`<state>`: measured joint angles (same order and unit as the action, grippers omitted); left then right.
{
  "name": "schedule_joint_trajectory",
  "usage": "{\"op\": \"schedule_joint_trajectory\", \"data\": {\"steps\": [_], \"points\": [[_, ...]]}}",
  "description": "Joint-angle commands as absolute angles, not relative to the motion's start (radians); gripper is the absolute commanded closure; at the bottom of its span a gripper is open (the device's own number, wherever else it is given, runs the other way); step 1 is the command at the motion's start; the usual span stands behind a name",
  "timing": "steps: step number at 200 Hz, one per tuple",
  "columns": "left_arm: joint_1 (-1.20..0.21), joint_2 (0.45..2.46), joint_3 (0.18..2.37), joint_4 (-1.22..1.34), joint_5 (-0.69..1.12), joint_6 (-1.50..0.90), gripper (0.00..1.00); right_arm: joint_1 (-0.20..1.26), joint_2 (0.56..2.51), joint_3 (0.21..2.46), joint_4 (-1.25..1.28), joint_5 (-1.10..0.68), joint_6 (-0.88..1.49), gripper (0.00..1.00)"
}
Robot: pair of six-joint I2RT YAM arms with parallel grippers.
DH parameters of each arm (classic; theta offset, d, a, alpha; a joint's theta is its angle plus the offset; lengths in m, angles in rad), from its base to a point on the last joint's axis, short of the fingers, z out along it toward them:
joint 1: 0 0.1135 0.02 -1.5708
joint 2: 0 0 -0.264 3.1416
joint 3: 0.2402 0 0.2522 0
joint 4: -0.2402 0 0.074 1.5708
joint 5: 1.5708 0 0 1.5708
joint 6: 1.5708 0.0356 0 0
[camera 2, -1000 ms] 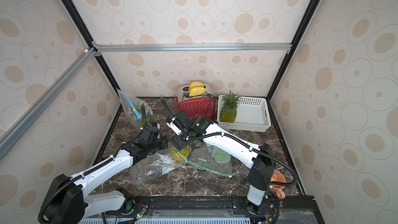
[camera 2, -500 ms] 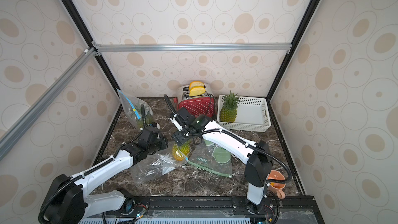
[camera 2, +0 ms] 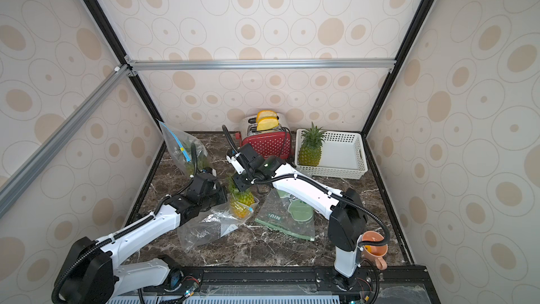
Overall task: Open the zip-top bag and take out the pineapple
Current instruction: Pick up the pineapple from the zipper food storage bag.
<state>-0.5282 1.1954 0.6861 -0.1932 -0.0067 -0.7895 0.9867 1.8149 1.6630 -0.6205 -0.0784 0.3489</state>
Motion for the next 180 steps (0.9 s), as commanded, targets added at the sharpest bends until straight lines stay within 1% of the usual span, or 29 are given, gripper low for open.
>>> {"op": "schedule_joint_trajectory", "data": {"steps": [1, 35, 83, 140, 160, 180], "points": [[-0.53, 1.172, 0.677, -0.176, -0.028, -0.806, 1.0, 0.988, 1.84, 1.598, -0.686, -0.124, 0.376, 1.0], [-0.531, 1.181, 0.674, -0.164, -0.031, -0.812, 1.0, 0.988, 1.769, 1.591, -0.68, -0.098, 0.352, 1.0], [-0.536, 1.222, 0.674, -0.147, -0.055, -0.822, 1.0, 0.988, 1.659, 1.635, -0.718, -0.034, 0.304, 1.0], [-0.584, 1.35, 0.687, -0.14, -0.117, -0.831, 1.0, 0.982, 1.578, 1.716, -0.794, 0.073, 0.253, 1.0], [-0.599, 1.378, 0.693, -0.123, -0.113, -0.843, 1.0, 0.974, 1.555, 1.703, -0.787, 0.089, 0.256, 1.0], [-0.61, 1.356, 0.698, -0.131, -0.126, -0.847, 1.0, 0.964, 1.541, 1.657, -0.762, 0.115, 0.261, 1.0]]}}
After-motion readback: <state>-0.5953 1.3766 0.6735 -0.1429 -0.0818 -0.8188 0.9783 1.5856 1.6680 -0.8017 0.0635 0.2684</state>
